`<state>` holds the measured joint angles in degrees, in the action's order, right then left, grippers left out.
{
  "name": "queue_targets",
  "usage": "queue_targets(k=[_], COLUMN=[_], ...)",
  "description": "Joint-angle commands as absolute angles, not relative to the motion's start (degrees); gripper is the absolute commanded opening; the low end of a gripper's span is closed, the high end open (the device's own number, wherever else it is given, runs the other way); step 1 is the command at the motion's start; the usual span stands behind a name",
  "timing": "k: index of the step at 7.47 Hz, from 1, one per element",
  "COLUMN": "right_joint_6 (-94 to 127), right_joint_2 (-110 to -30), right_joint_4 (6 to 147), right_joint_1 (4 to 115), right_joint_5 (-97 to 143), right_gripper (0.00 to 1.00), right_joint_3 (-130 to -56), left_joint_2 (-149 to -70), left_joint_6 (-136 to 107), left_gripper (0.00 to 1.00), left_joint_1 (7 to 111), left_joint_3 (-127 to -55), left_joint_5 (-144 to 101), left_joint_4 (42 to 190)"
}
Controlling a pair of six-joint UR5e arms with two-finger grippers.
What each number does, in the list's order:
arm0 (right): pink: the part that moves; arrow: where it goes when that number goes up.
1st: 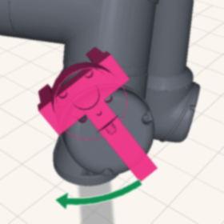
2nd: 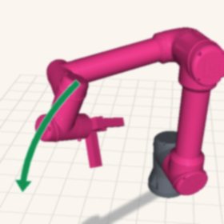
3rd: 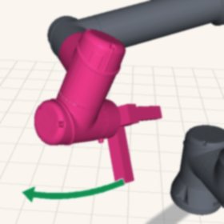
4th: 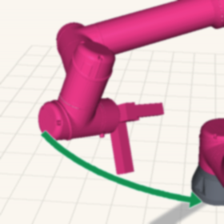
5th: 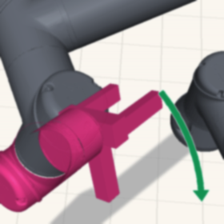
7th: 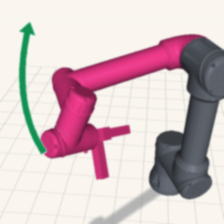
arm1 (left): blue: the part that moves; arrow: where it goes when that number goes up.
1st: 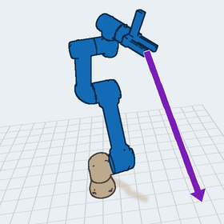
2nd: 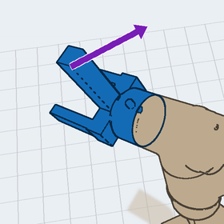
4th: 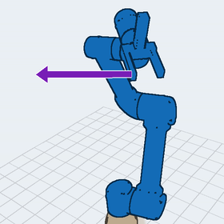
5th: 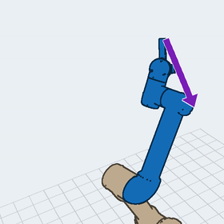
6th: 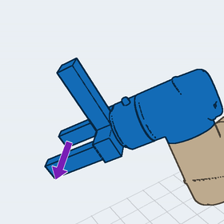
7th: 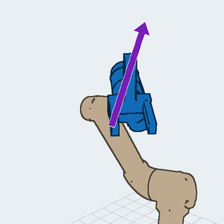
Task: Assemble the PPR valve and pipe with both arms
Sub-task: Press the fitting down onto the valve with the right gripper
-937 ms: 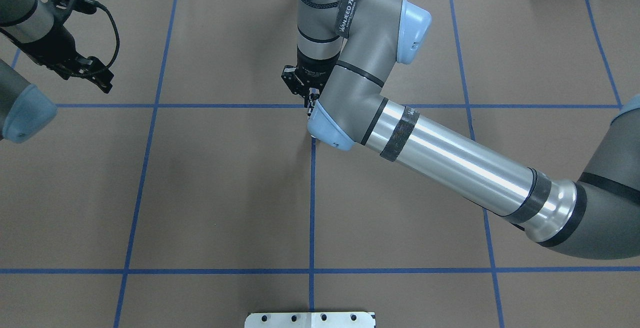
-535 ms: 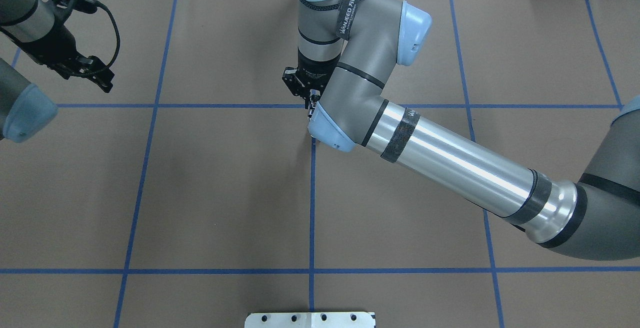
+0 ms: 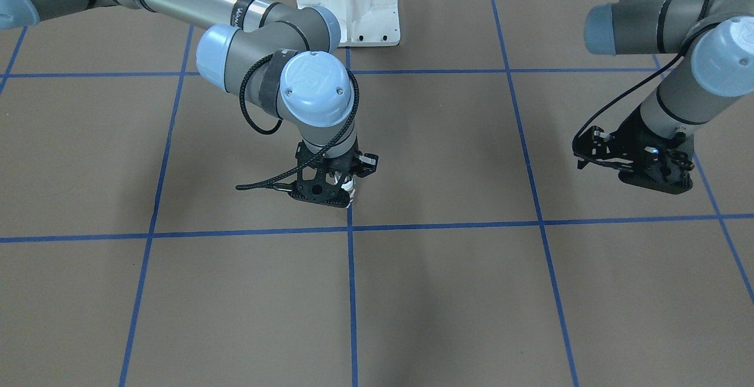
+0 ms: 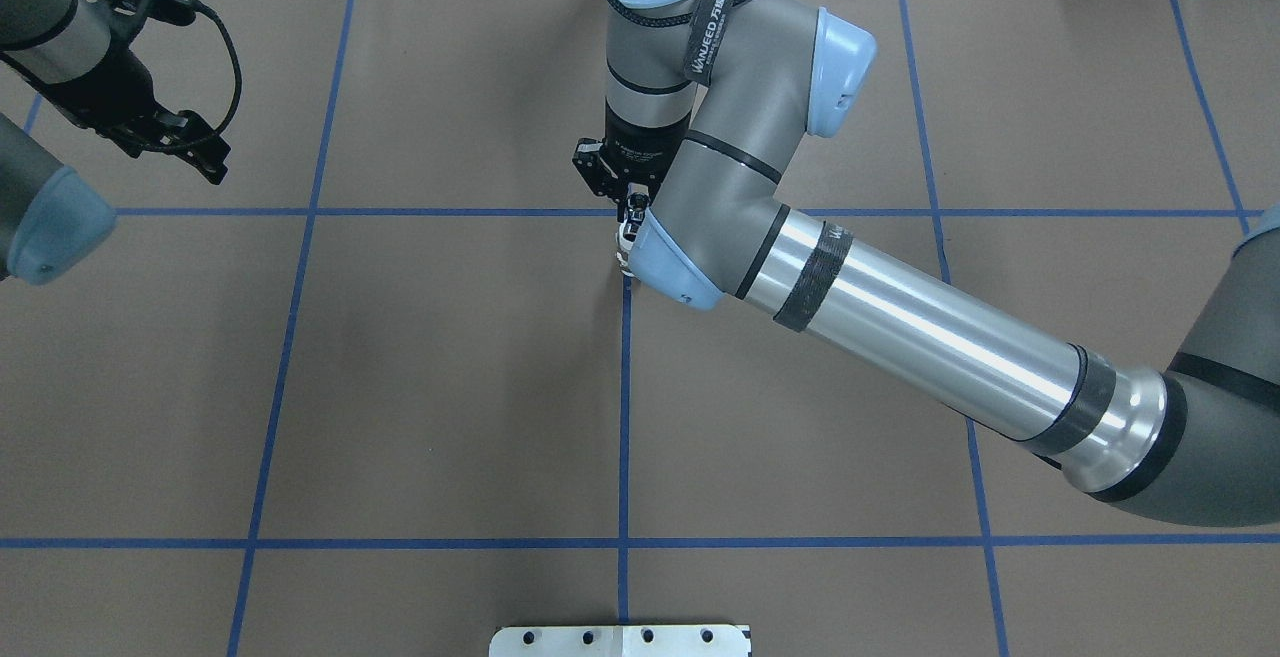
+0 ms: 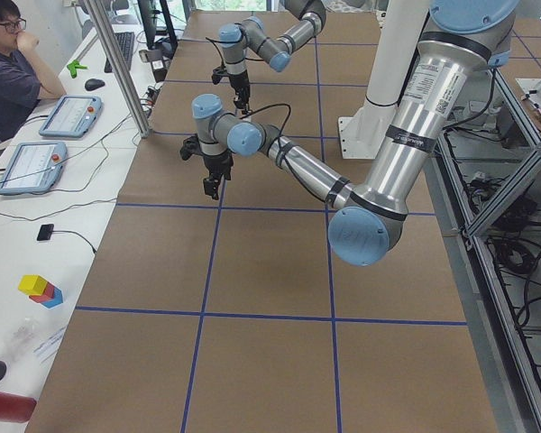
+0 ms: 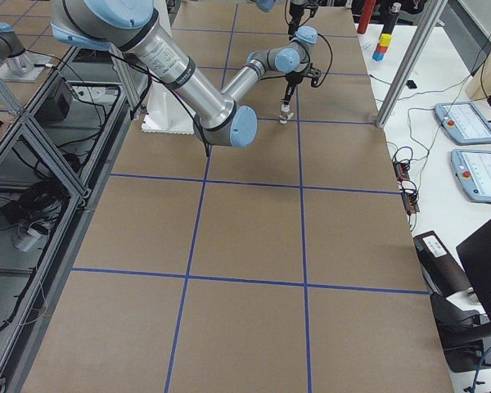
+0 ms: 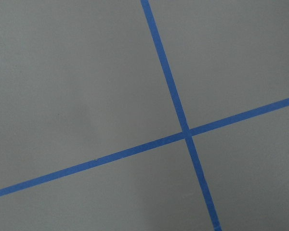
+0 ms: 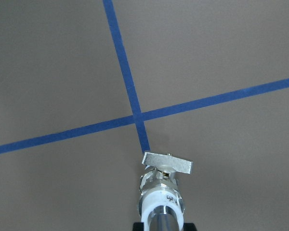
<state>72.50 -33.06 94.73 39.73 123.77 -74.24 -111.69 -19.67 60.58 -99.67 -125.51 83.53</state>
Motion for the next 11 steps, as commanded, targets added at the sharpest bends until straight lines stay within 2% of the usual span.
queue_targets(k=[1,11], right_joint_6=[72.68,72.33], right_joint_2=[-33.31,-33.22], right_joint_4=[94.75,92.91], right_joint_1=[39.73,39.46], right_joint_5=[123.84,123.49], right_gripper=[0.00,0.00], right_joint_3=[-74.71,-73.48], left_joint_2=[-111.71,-111.71], left_joint_6=[-19.60,-19.69], left_gripper=[1.00,1.00], left_joint_1=[60.64,60.56], left_joint_3=[-99.67,-99.58], left_joint_5=[-125.51,-125.51], left_joint_4=[83.50,83.50])
